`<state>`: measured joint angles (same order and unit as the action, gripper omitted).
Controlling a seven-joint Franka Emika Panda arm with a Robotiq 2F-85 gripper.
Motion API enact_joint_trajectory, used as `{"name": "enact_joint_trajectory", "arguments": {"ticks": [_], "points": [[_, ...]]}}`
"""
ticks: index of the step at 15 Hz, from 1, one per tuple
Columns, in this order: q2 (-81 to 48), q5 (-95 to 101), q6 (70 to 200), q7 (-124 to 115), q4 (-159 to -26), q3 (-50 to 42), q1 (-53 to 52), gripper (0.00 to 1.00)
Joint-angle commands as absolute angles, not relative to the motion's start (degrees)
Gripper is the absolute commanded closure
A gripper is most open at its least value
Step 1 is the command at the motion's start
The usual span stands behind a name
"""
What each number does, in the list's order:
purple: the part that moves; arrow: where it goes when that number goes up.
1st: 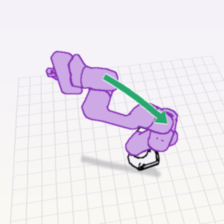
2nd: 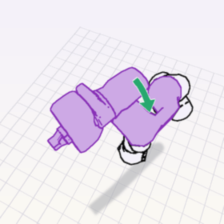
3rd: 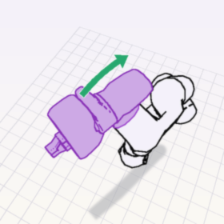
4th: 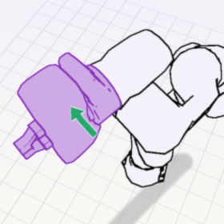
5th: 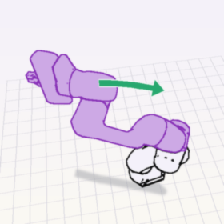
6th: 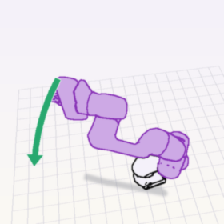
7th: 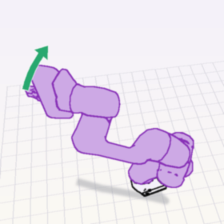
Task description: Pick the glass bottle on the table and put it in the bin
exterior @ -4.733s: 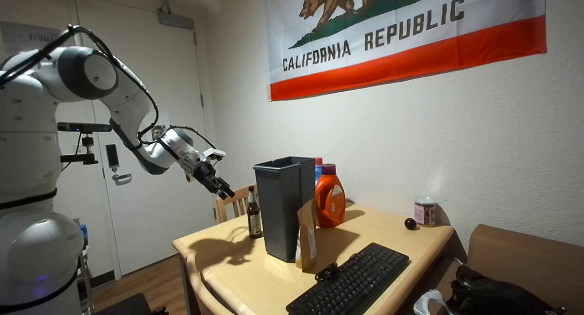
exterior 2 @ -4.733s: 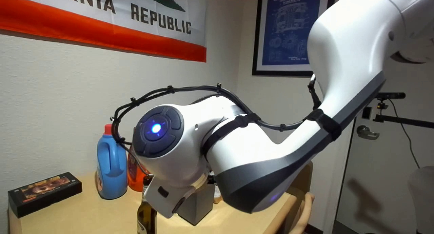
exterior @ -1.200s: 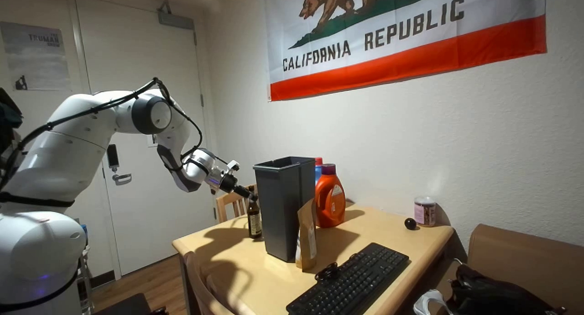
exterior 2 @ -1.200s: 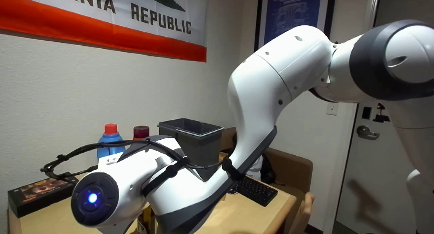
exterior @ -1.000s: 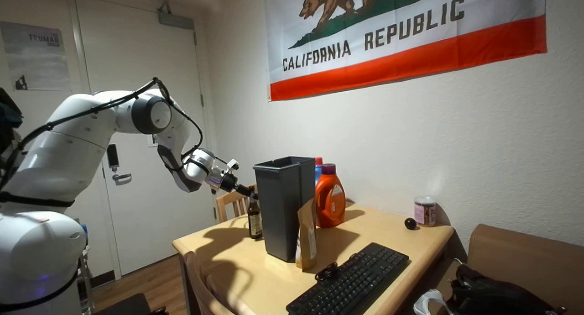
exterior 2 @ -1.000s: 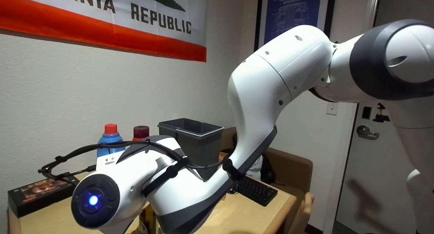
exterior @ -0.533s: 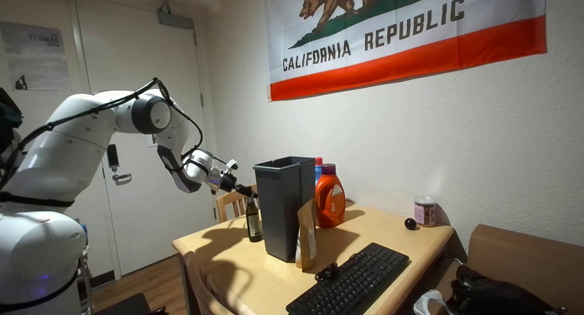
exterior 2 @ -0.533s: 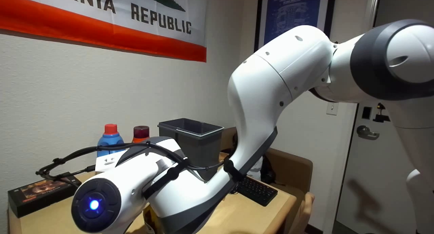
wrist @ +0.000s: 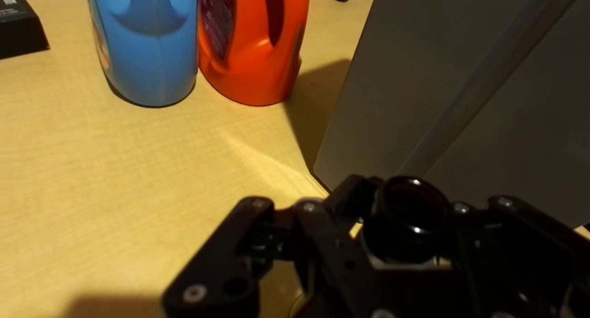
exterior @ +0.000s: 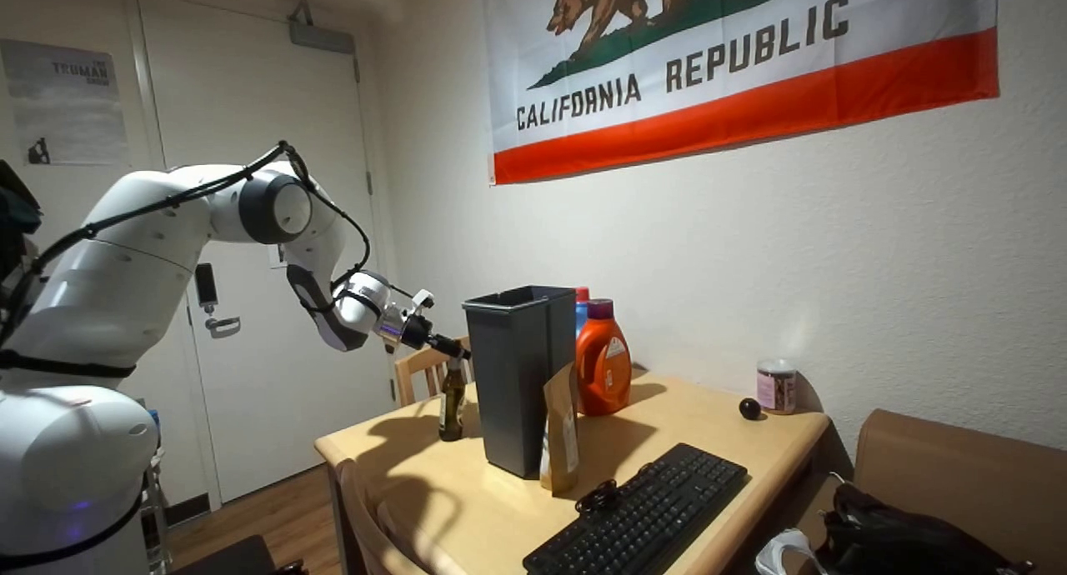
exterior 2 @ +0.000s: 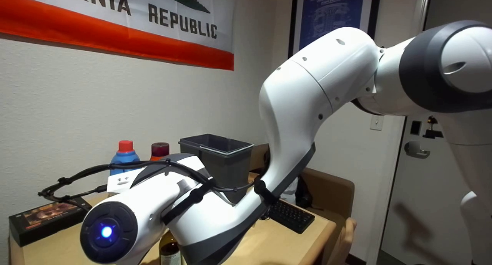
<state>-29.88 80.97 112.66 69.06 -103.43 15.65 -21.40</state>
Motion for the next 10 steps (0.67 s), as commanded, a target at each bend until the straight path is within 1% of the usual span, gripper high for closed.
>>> {"name": "enact_joint_trajectory", "arguments": {"ticks": [1,9,10], "points": [[-27.28,82.15,113.48,65.88,-106.29,15.52,-20.99,0.98],[-26.09,82.22,113.28,63.77,-107.48,15.57,-20.73,0.98],[-25.99,82.17,113.21,63.86,-107.52,15.60,-20.75,0.93]]}}
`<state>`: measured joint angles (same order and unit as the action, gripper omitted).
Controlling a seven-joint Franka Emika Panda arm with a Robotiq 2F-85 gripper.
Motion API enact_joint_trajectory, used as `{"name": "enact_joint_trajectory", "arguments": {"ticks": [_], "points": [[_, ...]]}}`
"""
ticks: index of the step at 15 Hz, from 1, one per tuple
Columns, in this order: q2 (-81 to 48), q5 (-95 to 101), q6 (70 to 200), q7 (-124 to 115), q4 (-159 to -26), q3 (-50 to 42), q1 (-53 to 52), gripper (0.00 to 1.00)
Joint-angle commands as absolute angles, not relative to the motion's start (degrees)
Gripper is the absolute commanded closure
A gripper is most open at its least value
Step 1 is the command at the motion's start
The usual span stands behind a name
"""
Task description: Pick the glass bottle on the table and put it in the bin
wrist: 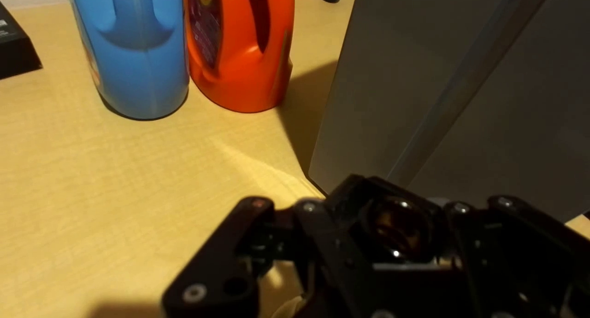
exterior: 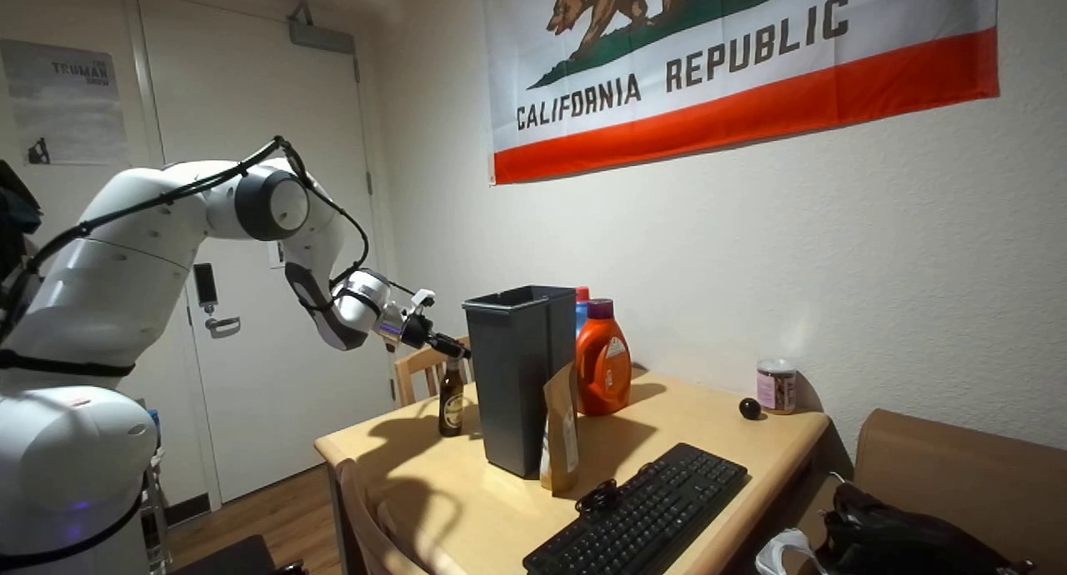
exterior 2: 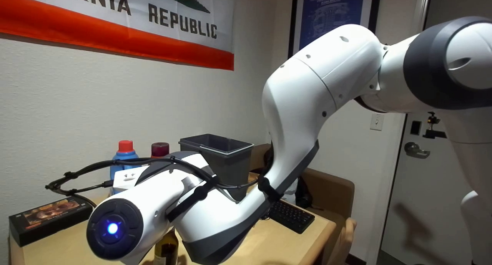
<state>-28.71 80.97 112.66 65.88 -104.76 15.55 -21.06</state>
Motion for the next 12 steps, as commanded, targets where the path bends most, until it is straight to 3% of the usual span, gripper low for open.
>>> {"name": "enact_joint_trajectory", "arguments": {"ticks": [1,4,11,12], "points": [[-25.89,82.13,113.14,63.92,-107.50,15.63,-20.78,0.67],[-25.52,82.15,113.13,64.18,-107.49,15.71,-20.83,0.52],[-25.22,82.23,113.15,64.36,-107.50,15.87,-21.02,0.00],[-25.22,82.20,113.09,64.35,-107.48,15.90,-21.09,0.00]]}}
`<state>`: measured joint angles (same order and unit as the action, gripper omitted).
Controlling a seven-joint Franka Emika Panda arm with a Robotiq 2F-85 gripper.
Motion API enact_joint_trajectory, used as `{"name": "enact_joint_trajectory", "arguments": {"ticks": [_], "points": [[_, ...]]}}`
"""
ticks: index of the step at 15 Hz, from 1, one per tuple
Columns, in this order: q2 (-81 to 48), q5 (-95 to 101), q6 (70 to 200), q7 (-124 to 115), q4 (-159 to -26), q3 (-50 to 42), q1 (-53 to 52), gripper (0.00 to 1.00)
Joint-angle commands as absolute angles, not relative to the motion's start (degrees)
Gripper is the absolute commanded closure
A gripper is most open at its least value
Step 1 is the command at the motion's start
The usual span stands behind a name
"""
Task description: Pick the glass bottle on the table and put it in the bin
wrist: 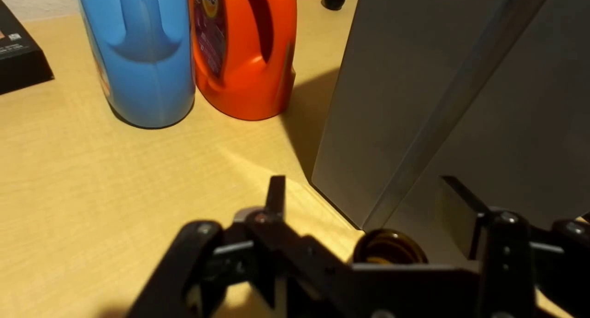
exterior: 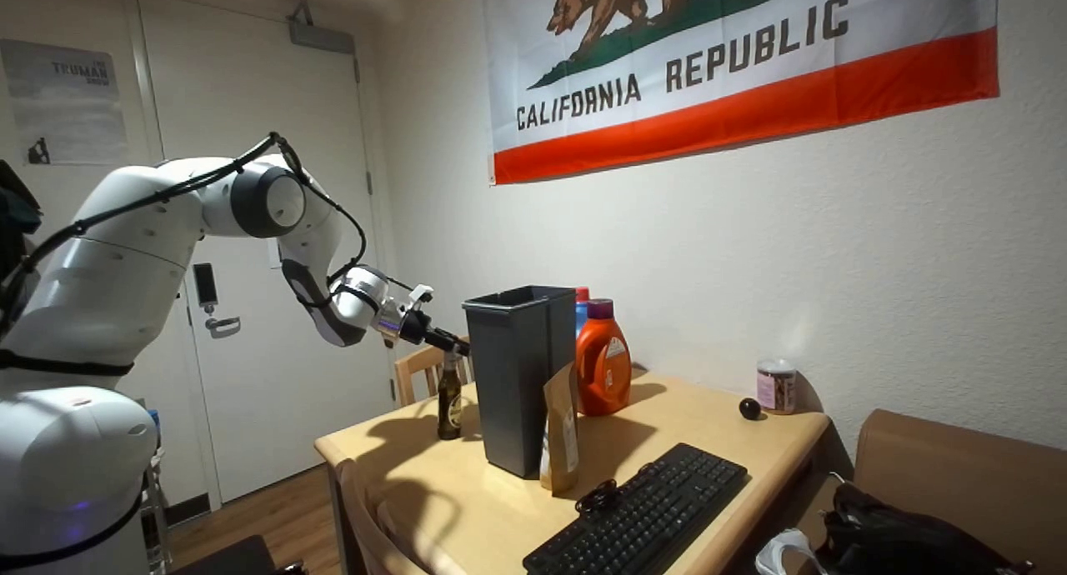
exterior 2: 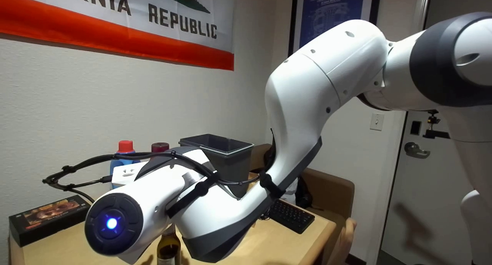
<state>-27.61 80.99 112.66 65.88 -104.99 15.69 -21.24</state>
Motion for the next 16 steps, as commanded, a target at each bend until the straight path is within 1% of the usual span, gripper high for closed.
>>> {"name": "enact_joint_trajectory", "arguments": {"ticks": [1,10,16], "points": [[-25.17,81.88,112.97,64.39,-107.48,16.06,-21.20,0.00],[-25.84,79.10,109.83,65.86,-107.74,19.11,-24.43,0.00],[-25.42,78.35,109.47,65.38,-109.39,19.34,-24.56,0.00]]}}
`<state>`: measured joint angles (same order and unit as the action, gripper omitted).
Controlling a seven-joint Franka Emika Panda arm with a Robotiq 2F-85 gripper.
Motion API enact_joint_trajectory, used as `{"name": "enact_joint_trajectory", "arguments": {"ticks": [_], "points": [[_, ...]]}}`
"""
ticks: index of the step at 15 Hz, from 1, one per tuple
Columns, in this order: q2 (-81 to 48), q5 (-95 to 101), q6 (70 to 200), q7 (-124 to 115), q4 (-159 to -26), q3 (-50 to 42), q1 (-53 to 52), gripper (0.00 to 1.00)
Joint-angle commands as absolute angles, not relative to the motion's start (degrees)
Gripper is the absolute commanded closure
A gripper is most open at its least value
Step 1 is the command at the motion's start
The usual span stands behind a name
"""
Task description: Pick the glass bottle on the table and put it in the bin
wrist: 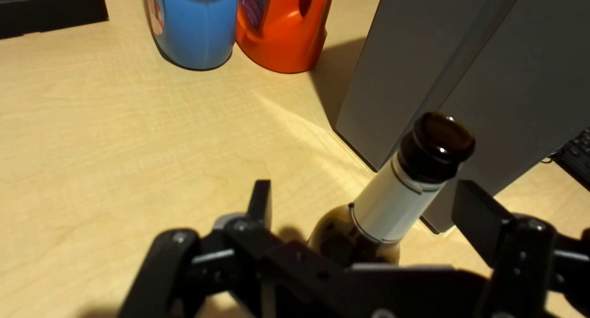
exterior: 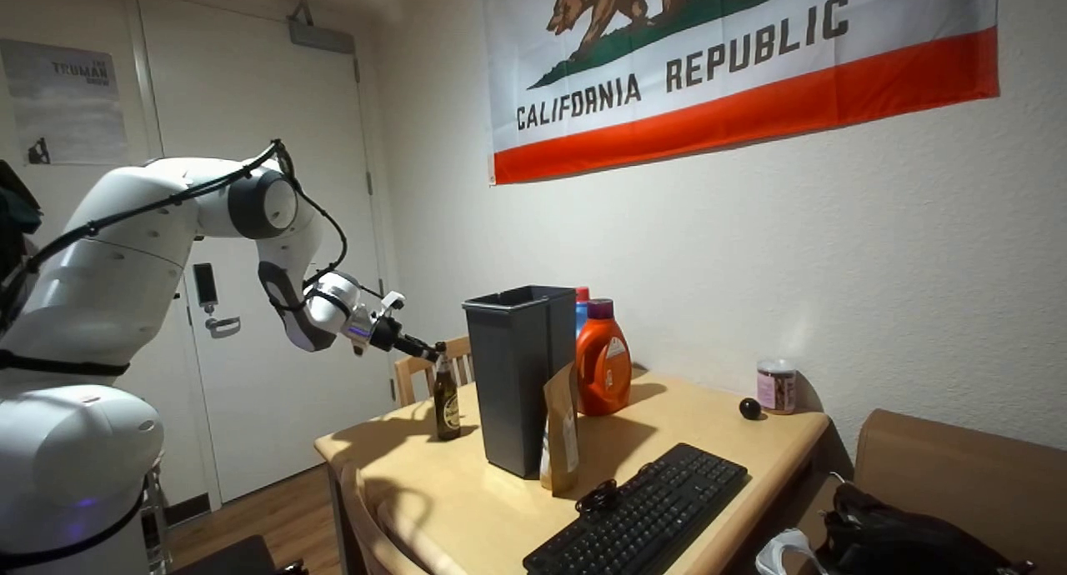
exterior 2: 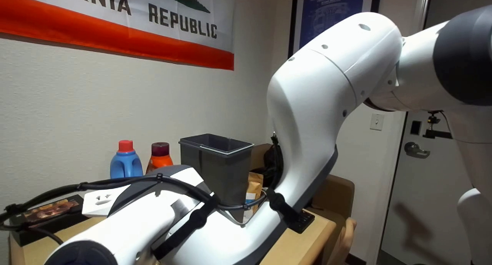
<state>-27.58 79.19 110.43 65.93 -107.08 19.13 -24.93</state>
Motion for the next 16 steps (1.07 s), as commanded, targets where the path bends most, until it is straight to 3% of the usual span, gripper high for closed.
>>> {"name": "enact_joint_trajectory", "arguments": {"ticks": [1,5,7,13,15,16], "points": [[-25.27,78.37,109.09,65.31,-109.66,19.26,-24.52,0.00],[-25.31,78.21,108.64,64.93,-109.99,19.08,-23.90,0.00],[-25.44,78.27,108.42,64.92,-110.07,18.87,-23.65,0.28],[-25.50,77.97,108.11,64.72,-110.27,18.70,-23.15,0.75],[-25.31,77.75,107.98,64.43,-110.48,18.70,-23.07,0.88],[-25.14,77.50,107.90,64.35,-110.60,18.74,-23.00,0.90]]}}
